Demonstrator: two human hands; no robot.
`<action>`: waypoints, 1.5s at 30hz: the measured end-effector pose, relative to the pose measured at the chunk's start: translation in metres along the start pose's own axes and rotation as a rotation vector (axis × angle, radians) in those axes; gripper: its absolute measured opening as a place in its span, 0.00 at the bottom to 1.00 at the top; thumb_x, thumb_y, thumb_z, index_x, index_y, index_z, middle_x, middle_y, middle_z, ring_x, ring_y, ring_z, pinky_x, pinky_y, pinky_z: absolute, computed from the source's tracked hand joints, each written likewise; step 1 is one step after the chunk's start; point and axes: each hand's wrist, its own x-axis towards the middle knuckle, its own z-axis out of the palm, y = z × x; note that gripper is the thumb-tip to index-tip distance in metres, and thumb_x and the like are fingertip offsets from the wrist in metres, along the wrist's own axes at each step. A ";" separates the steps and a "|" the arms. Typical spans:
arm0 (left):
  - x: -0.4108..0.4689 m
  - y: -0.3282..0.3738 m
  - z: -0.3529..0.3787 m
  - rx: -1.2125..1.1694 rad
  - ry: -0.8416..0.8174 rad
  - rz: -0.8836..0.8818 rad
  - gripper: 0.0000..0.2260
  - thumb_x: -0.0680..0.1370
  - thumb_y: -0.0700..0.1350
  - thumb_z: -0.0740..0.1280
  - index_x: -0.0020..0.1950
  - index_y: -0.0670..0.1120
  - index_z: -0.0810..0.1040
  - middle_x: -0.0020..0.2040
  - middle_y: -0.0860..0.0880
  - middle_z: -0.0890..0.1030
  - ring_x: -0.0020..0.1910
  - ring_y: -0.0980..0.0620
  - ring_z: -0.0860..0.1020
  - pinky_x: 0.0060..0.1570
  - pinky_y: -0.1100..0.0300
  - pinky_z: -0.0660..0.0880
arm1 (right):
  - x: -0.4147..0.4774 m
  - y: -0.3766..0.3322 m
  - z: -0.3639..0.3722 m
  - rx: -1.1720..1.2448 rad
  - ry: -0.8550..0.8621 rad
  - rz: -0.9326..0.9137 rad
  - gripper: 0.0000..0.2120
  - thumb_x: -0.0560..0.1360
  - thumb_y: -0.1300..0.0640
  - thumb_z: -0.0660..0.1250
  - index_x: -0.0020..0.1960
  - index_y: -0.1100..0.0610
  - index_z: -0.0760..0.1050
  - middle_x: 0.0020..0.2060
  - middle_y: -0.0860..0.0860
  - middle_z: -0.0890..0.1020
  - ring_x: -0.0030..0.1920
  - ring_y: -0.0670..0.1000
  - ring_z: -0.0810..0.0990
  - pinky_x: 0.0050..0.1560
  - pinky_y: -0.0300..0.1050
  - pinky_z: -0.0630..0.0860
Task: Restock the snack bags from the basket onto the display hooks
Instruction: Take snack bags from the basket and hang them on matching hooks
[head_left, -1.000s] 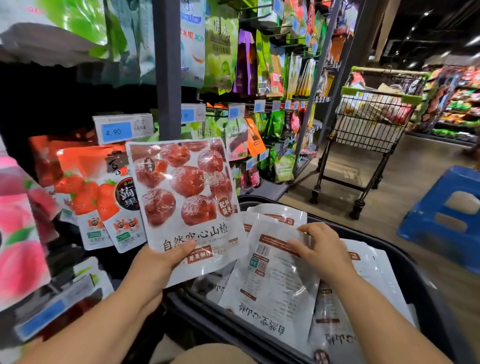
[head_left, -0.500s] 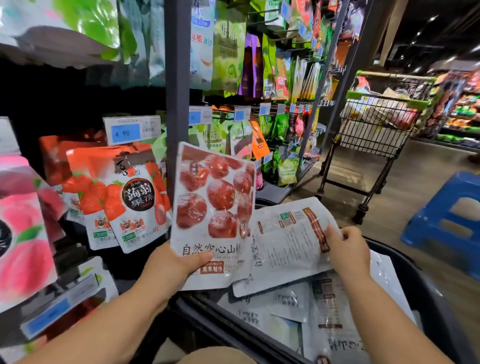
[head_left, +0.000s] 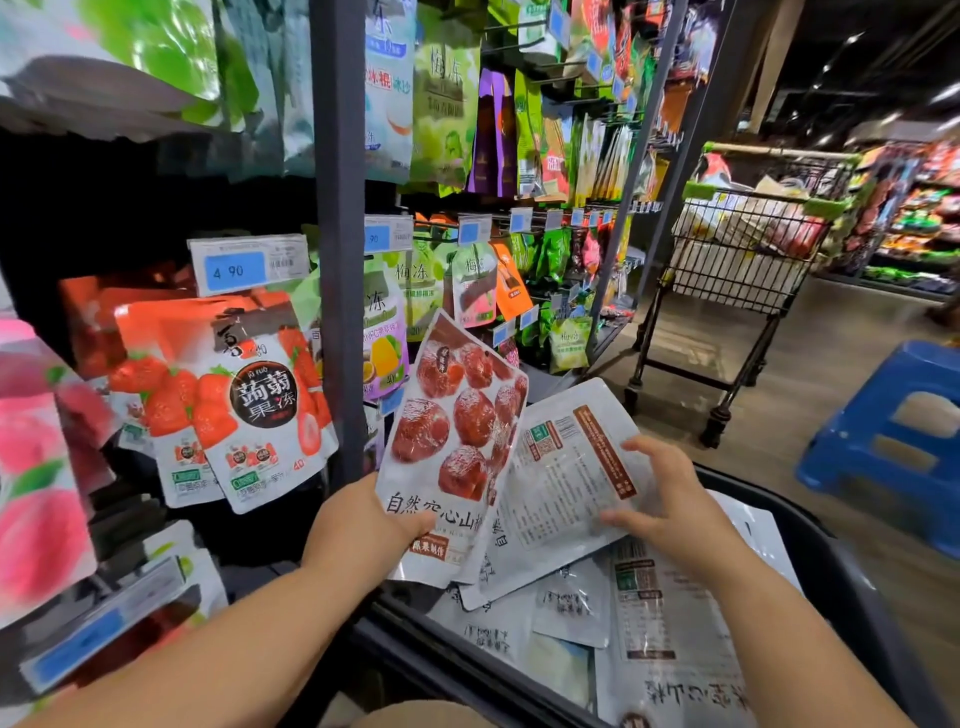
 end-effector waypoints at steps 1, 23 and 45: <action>-0.001 0.000 -0.001 -0.006 -0.002 0.003 0.10 0.73 0.49 0.76 0.51 0.56 0.78 0.42 0.55 0.79 0.43 0.52 0.76 0.43 0.61 0.69 | 0.000 0.003 -0.002 -0.040 -0.041 -0.028 0.36 0.68 0.52 0.80 0.64 0.33 0.61 0.64 0.37 0.59 0.61 0.43 0.66 0.58 0.41 0.68; -0.011 -0.029 0.000 -0.544 0.118 -0.026 0.11 0.70 0.41 0.79 0.46 0.55 0.83 0.45 0.53 0.86 0.48 0.47 0.83 0.57 0.46 0.78 | 0.007 0.014 0.004 -0.543 0.124 -0.283 0.35 0.68 0.32 0.71 0.73 0.36 0.67 0.75 0.46 0.56 0.72 0.52 0.64 0.71 0.50 0.67; -0.021 -0.007 -0.046 -0.970 0.288 0.037 0.06 0.72 0.39 0.75 0.47 0.46 0.83 0.40 0.54 0.86 0.45 0.50 0.84 0.56 0.52 0.75 | 0.003 0.015 -0.008 -0.495 0.968 -0.442 0.21 0.80 0.43 0.59 0.40 0.51 0.84 0.32 0.47 0.83 0.35 0.52 0.83 0.60 0.50 0.69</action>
